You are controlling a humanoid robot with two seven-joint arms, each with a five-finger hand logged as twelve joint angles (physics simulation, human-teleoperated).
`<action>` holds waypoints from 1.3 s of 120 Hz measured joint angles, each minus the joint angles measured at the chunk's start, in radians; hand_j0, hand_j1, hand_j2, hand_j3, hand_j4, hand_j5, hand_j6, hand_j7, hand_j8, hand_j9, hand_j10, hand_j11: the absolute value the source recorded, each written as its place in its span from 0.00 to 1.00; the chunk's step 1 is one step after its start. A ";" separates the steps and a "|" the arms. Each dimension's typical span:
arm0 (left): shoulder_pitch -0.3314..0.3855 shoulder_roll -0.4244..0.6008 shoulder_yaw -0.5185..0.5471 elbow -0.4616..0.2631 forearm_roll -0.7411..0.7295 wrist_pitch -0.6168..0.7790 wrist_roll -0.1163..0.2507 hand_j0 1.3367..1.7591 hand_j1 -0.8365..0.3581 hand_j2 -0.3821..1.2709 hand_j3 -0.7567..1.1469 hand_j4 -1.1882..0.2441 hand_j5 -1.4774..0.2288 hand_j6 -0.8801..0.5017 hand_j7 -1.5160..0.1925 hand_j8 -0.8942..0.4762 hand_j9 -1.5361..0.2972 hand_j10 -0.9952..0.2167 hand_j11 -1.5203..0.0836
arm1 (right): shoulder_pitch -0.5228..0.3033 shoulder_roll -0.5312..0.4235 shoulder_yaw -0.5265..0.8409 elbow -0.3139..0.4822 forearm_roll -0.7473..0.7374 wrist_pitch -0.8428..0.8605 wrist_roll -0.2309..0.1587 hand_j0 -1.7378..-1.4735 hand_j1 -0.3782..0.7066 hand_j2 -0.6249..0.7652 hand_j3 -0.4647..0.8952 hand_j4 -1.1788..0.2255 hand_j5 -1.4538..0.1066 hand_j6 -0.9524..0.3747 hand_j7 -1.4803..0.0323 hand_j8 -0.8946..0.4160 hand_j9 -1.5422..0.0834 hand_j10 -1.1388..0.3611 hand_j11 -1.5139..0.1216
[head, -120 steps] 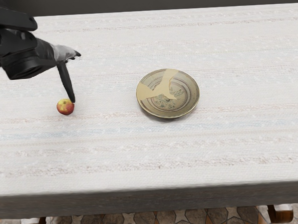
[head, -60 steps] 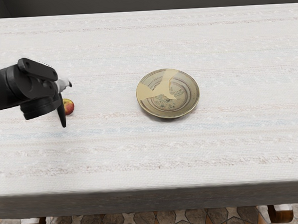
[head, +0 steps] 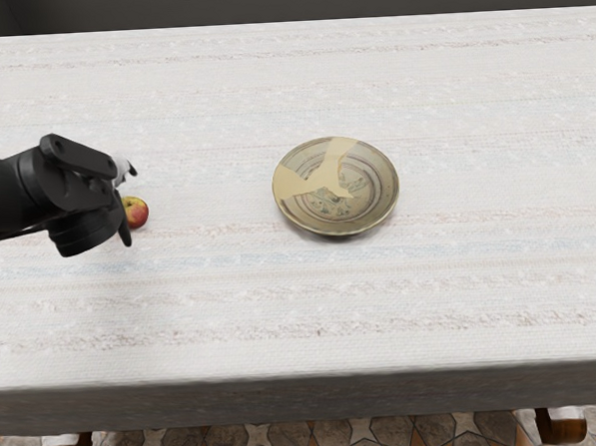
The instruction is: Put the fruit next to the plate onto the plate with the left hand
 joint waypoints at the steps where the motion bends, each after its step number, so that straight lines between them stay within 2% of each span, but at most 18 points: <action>1: 0.000 0.000 0.000 0.000 -0.001 0.001 0.000 0.76 0.78 0.26 0.40 0.68 0.70 0.48 0.72 0.49 0.69 0.64 0.77 | 0.000 0.000 0.000 0.000 0.000 0.000 0.000 0.30 0.05 0.45 0.34 0.83 0.92 0.70 0.96 0.67 0.94 0.75 0.91; 23: 0.002 0.000 0.003 0.000 -0.016 0.012 0.000 0.76 0.72 0.26 0.40 0.64 0.66 0.44 0.68 0.45 0.65 0.60 0.73 | 0.000 0.000 0.000 0.000 0.000 0.000 0.000 0.30 0.05 0.45 0.34 0.83 0.92 0.70 0.96 0.67 0.93 0.75 0.91; 31: 0.024 0.002 0.005 -0.001 -0.018 0.013 0.000 0.76 0.70 0.27 0.40 0.63 0.65 0.43 0.67 0.44 0.63 0.58 0.71 | 0.000 0.000 0.000 0.000 0.000 0.000 0.000 0.30 0.05 0.45 0.34 0.83 0.92 0.70 0.96 0.67 0.93 0.75 0.91; 78: 0.023 0.000 0.006 0.000 -0.026 0.013 0.000 0.76 0.59 0.28 0.40 0.55 0.56 0.35 0.58 0.36 0.56 0.49 0.63 | 0.000 0.000 0.000 0.000 0.000 0.000 0.000 0.30 0.05 0.45 0.34 0.83 0.92 0.70 0.96 0.67 0.93 0.75 0.91; 149: 0.027 -0.007 -0.016 0.002 -0.010 0.013 0.000 0.76 0.58 0.28 0.40 0.54 0.55 0.34 0.57 0.35 0.54 0.48 0.61 | 0.000 0.000 0.000 0.000 0.000 0.000 0.000 0.30 0.05 0.45 0.34 0.83 0.92 0.70 0.96 0.67 0.93 0.75 0.91; 156: 0.032 -0.007 -0.017 0.003 -0.014 0.006 -0.001 0.76 0.51 0.29 0.40 0.49 0.50 0.32 0.52 0.30 0.50 0.42 0.56 | 0.000 0.000 0.000 0.000 0.000 0.000 0.000 0.30 0.05 0.45 0.34 0.83 0.92 0.70 0.96 0.67 0.93 0.75 0.91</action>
